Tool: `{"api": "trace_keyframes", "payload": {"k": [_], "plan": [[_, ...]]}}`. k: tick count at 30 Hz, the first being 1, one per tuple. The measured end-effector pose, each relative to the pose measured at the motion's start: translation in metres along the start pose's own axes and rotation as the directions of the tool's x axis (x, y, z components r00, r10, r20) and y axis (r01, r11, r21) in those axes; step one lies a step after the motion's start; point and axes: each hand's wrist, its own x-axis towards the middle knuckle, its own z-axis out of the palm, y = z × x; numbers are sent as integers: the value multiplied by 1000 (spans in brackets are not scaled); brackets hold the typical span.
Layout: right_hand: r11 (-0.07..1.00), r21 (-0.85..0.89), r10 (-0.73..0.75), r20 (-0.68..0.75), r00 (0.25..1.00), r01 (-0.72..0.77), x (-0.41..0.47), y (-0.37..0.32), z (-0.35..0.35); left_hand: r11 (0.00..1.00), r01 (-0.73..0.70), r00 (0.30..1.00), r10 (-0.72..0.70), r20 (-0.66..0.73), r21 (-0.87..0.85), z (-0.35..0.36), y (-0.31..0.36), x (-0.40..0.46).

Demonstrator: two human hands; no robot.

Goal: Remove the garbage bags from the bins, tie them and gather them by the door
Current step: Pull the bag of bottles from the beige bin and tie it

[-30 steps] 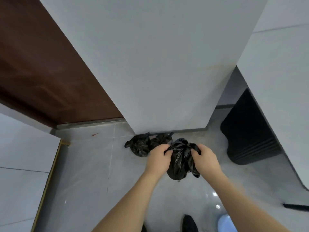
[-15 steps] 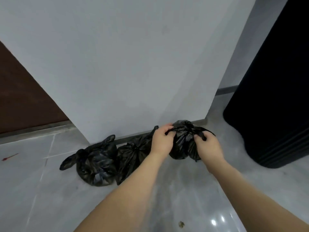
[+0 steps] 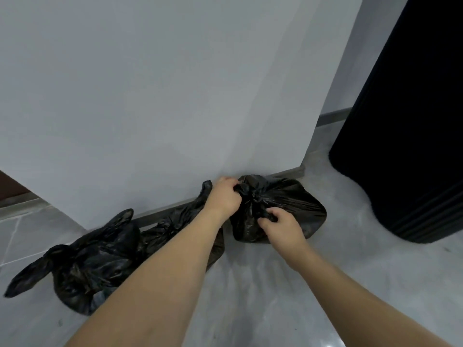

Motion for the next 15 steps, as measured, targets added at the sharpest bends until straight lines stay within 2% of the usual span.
{"api": "trace_keyframes", "payload": {"k": [2,4,8,11,13,15], "plan": [[999,-27,36,8,999,-36,4,9,8,948,-75,997,62,54,308,-2,-4,3],[997,-49,57,3,998,-57,7,16,16,872,-110,993,74,95,477,-5,-4,2],[993,-113,39,5,999,-38,9,25,32,724,-74,995,7,100,686,-6,-7,-3],[988,-153,7,34,999,-2,10,23,40,560,-38,997,-34,69,828,-5,-8,-9],[984,-175,-18,41,999,25,10,20,43,445,-24,997,-50,52,895,-6,-7,-11],[981,-193,-29,36,999,35,10,19,43,386,-25,997,-59,52,922,-7,-5,-13]]}}
